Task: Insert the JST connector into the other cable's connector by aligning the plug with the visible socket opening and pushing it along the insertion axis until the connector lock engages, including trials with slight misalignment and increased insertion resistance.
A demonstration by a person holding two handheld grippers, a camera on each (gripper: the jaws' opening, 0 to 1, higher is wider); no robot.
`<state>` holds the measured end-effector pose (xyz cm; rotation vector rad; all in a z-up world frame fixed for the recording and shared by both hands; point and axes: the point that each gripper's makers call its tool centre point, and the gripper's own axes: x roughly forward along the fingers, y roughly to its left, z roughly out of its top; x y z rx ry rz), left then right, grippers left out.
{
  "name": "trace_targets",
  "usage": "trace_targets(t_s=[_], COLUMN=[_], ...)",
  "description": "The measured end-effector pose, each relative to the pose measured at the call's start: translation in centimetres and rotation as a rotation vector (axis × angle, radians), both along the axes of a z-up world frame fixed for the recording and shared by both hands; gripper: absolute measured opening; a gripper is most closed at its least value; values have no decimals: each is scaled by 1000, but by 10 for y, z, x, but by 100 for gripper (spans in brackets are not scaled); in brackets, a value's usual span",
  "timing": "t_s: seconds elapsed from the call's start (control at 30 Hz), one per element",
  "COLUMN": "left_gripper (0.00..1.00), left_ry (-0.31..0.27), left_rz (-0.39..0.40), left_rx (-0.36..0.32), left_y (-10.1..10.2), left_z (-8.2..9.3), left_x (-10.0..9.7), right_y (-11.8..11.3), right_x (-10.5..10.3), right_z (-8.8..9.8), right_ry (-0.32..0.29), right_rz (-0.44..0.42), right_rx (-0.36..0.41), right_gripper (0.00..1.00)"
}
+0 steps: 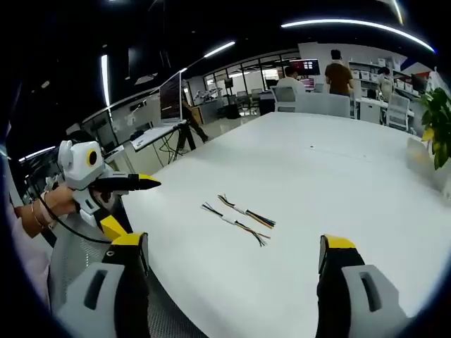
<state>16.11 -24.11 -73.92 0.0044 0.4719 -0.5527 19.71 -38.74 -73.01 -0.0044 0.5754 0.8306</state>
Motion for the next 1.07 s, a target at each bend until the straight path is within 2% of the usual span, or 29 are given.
trace_targets(t_s=[0.07, 0.2, 0.3, 0.6, 0.63, 0.7, 0.9, 0.97, 1.0, 1.07], left_gripper=[90, 96, 99, 99, 99, 99, 98, 97, 97, 98], left_ry=[-7, 23, 18, 26, 22, 19, 27, 58, 52, 44], left_rz=[-1, 14, 31, 30, 31, 29, 28, 28, 26, 29], left_rx=[-27, -111, -117, -21, -19, -22, 10, 70, 107, 122], left_y=[-1, -5, -1, 4, 3, 2, 3, 8, 11, 12], left_z=[3, 7, 8, -3, -3, -1, -2, -10, -13, -13], left_x=[-1, -3, -1, 1, 1, 1, 2, -1, 0, -1], right_y=[-4, -8, -9, -13, -16, -19, -20, -21, -21, -22], right_x=[-2, -4, -5, -10, -6, -3, -1, 0, 1, 2], right_z=[2, 8, 8, -3, 1, 5, 7, 6, 5, 3], right_ry=[1, -13, -13, -2, -55, -101, -67, -67, -64, -53], right_rz=[-17, -47, -54, -81, -85, -92, -111, -121, -124, -126], right_rx=[4, 17, 19, -25, -53, -85, -38, -42, -44, -41], right_gripper=[99, 99, 99, 99, 99, 98, 95, 95, 95, 94])
